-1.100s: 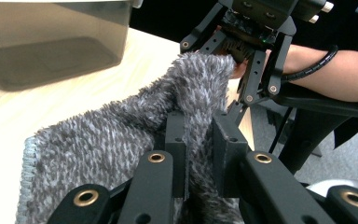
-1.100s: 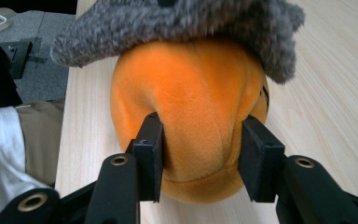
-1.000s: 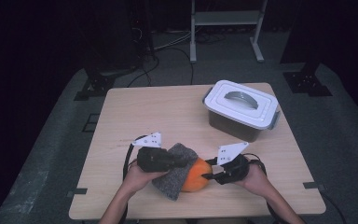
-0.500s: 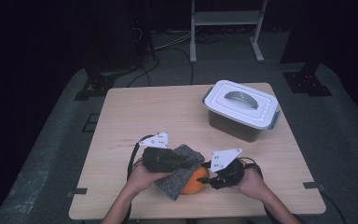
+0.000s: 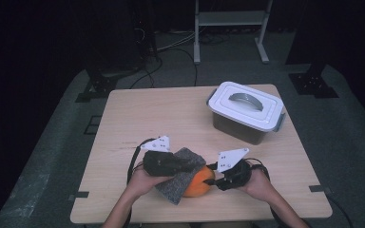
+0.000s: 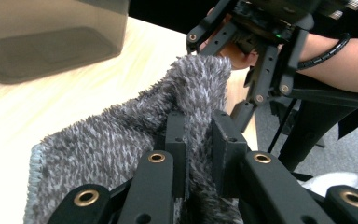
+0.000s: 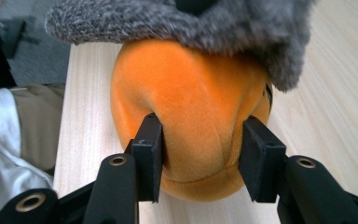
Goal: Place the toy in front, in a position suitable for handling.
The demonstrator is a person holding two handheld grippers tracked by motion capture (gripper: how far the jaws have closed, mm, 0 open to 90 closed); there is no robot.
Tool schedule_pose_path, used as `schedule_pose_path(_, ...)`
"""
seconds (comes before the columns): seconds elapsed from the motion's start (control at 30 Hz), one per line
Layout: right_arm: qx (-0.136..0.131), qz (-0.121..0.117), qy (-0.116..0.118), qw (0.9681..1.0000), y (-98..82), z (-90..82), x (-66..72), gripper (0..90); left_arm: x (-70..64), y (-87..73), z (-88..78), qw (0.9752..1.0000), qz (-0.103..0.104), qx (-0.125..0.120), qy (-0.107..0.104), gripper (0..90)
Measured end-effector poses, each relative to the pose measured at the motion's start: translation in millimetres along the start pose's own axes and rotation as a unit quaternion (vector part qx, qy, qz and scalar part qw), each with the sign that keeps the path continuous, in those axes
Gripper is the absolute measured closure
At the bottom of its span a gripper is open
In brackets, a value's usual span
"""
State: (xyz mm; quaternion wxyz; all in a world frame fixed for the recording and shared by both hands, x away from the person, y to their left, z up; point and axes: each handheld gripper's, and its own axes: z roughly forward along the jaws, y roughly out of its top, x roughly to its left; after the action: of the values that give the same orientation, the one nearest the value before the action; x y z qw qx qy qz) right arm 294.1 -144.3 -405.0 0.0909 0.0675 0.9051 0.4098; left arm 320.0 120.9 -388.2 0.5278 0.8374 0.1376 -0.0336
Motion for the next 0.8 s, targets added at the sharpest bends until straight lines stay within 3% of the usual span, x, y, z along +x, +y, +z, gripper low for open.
schedule_pose_path(0.1,-0.004,0.019,0.013,0.9997,-9.8,-2.9,-10.9,54.7,3.1,-3.2,-1.6,0.9999,-0.012,-0.008,-0.009,78.7)
schedule_pose_path(0.23,-0.003,0.073,0.033,0.9968,-33.1,-6.6,-32.0,53.3,8.3,-8.6,-3.8,0.9996,-0.024,-0.012,-0.008,78.7)
schedule_pose_path(0.33,0.003,0.089,0.037,0.9954,-32.4,-7.1,-33.3,40.9,9.1,-8.9,-3.6,0.9996,-0.026,-0.010,-0.001,78.8)
schedule_pose_path(0.43,0.001,0.089,0.026,0.9957,-26.4,-9.6,-31.4,32.8,9.1,-9.3,-3.8,0.9996,-0.027,-0.011,0.001,78.7)
schedule_pose_path(0.53,-0.035,0.094,0.024,0.9946,-19.8,-11.4,-27.0,30.1,8.8,-8.7,-0.8,0.9996,-0.025,-0.012,-0.004,78.8)
schedule_pose_path(0.63,-0.036,0.077,0.012,0.9963,-10.3,-4.4,-21.0,29.3,7.1,-7.0,2.4,0.9998,-0.018,-0.006,0.002,78.7)
schedule_pose_path(0.8,-0.029,0.061,0.004,0.9977,-14.8,-4.7,-20.6,51.3,9.2,-8.6,-1.5,0.9997,-0.022,-0.009,0.002,78.6)
